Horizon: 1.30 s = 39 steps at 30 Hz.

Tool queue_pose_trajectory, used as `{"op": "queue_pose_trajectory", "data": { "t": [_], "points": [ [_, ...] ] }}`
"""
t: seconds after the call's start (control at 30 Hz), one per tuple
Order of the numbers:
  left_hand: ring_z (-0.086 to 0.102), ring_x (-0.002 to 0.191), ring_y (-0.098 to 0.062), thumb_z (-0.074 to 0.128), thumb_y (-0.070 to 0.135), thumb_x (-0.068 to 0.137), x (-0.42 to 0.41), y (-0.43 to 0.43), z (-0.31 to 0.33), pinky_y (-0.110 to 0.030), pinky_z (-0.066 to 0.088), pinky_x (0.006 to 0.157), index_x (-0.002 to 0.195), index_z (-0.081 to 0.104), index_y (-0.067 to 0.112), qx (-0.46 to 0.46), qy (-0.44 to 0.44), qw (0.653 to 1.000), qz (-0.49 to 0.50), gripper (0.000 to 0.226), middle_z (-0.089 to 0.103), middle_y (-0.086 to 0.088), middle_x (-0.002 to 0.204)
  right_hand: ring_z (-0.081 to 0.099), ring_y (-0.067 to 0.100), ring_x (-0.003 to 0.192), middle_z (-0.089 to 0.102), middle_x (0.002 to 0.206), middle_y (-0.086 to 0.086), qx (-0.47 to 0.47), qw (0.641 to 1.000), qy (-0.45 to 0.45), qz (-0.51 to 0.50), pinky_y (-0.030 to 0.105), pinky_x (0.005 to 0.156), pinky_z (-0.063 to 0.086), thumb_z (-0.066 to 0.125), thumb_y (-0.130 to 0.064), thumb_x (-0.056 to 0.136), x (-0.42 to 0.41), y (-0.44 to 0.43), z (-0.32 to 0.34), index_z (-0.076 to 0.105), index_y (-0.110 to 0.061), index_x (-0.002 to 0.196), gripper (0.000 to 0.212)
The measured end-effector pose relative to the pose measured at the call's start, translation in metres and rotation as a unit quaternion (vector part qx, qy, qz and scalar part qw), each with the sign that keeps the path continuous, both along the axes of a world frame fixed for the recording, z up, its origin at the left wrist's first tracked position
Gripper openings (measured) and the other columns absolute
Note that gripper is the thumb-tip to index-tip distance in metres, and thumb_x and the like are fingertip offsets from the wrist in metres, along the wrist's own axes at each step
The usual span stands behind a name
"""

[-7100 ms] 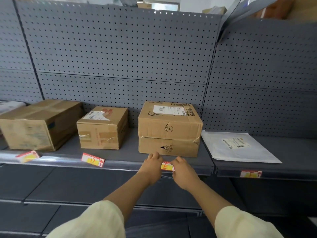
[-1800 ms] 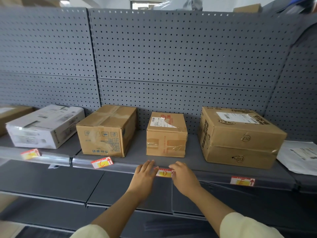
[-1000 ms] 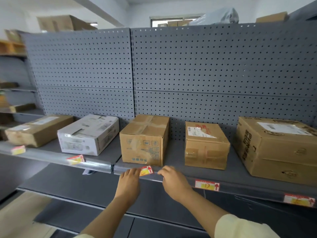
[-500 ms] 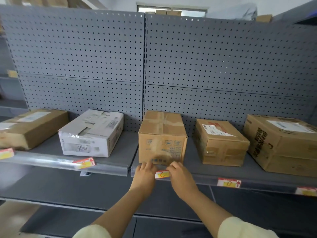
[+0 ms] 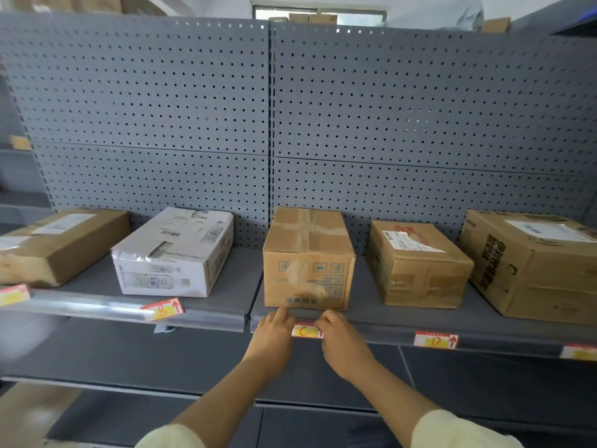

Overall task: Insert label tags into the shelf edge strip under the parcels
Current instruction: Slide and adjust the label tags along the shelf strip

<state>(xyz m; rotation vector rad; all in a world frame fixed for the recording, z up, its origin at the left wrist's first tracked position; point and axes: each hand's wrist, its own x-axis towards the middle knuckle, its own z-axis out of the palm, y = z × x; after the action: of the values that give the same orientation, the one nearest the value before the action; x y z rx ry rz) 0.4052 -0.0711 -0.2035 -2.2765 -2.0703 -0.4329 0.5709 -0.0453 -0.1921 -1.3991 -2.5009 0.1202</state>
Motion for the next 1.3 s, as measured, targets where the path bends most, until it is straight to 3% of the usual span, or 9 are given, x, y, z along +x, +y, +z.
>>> {"op": "queue_pose_trajectory", "data": {
  "t": [0.23, 0.57, 0.73, 0.9, 1.0, 1.2, 1.3],
  "points": [
    [0.045, 0.117, -0.026, 0.045, -0.003, 0.083, 0.003, 0.002, -0.006, -0.031, 0.039, 0.092, 0.128, 0.052, 0.014, 0.012, -0.047, 0.999, -0.002, 0.048, 0.046, -0.005, 0.130, 0.044, 0.024, 0.116, 0.044, 0.128, 0.004, 0.057, 0.997, -0.035, 0.025, 0.034, 0.093, 0.044, 0.053, 0.004, 0.086, -0.004, 0.000, -0.003, 0.052, -0.010, 0.128, 0.044],
    [0.039, 0.127, -0.024, 0.045, -0.001, 0.082, -0.002, -0.001, -0.001, -0.030, 0.039, 0.102, 0.134, 0.052, 0.018, -0.022, -0.148, 0.989, -0.024, 0.056, 0.044, -0.005, 0.132, 0.042, 0.023, 0.121, 0.046, 0.129, 0.004, 0.062, 0.997, -0.026, 0.043, 0.034, 0.100, 0.042, 0.053, 0.001, 0.087, -0.010, 0.003, -0.008, 0.050, -0.012, 0.131, 0.046],
    [0.039, 0.126, -0.025, 0.046, 0.002, 0.083, -0.003, -0.004, 0.000, -0.034, 0.039, 0.105, 0.135, 0.051, 0.020, -0.031, -0.136, 0.990, -0.027, 0.055, 0.043, -0.005, 0.133, 0.042, 0.022, 0.120, 0.045, 0.128, 0.002, 0.055, 0.997, -0.019, 0.051, 0.034, 0.098, 0.043, 0.054, -0.001, 0.088, -0.008, 0.004, -0.010, 0.050, -0.013, 0.131, 0.046],
    [0.047, 0.120, -0.026, 0.047, 0.007, 0.084, -0.015, -0.008, 0.000, -0.035, 0.040, 0.099, 0.133, 0.050, 0.020, -0.009, -0.079, 0.997, -0.011, 0.050, 0.045, -0.002, 0.132, 0.047, 0.019, 0.116, 0.051, 0.123, 0.000, 0.029, 0.997, 0.063, 0.042, 0.032, 0.093, 0.046, 0.048, -0.005, 0.093, 0.001, 0.013, 0.002, 0.057, -0.013, 0.126, 0.036],
    [0.045, 0.125, -0.022, 0.048, 0.008, 0.087, -0.027, -0.012, 0.002, -0.033, 0.037, 0.105, 0.135, 0.049, 0.022, 0.000, -0.111, 0.993, 0.041, 0.050, 0.046, 0.001, 0.136, 0.047, 0.017, 0.115, 0.052, 0.121, -0.001, 0.022, 0.995, 0.088, 0.034, 0.031, 0.095, 0.045, 0.048, -0.007, 0.095, 0.008, 0.018, 0.009, 0.059, -0.013, 0.124, 0.032],
    [0.048, 0.122, -0.024, 0.048, 0.009, 0.087, -0.050, -0.030, 0.004, -0.034, 0.040, 0.103, 0.137, 0.048, 0.022, -0.003, -0.106, 0.992, 0.074, 0.051, 0.048, 0.000, 0.134, 0.048, 0.022, 0.113, 0.056, 0.118, 0.003, 0.061, 0.992, 0.083, 0.070, 0.035, 0.090, 0.046, 0.049, 0.001, 0.090, -0.009, 0.019, 0.006, 0.062, -0.010, 0.119, 0.034],
    [0.050, 0.120, -0.025, 0.049, 0.009, 0.087, -0.075, -0.041, 0.006, -0.034, 0.040, 0.101, 0.133, 0.052, 0.020, 0.002, -0.095, 0.990, 0.102, 0.047, 0.050, -0.002, 0.132, 0.049, 0.029, 0.107, 0.056, 0.113, 0.009, 0.073, 0.986, 0.027, 0.150, 0.041, 0.088, 0.046, 0.049, 0.004, 0.086, -0.040, 0.007, 0.000, 0.063, -0.006, 0.113, 0.032]
  ]
}}
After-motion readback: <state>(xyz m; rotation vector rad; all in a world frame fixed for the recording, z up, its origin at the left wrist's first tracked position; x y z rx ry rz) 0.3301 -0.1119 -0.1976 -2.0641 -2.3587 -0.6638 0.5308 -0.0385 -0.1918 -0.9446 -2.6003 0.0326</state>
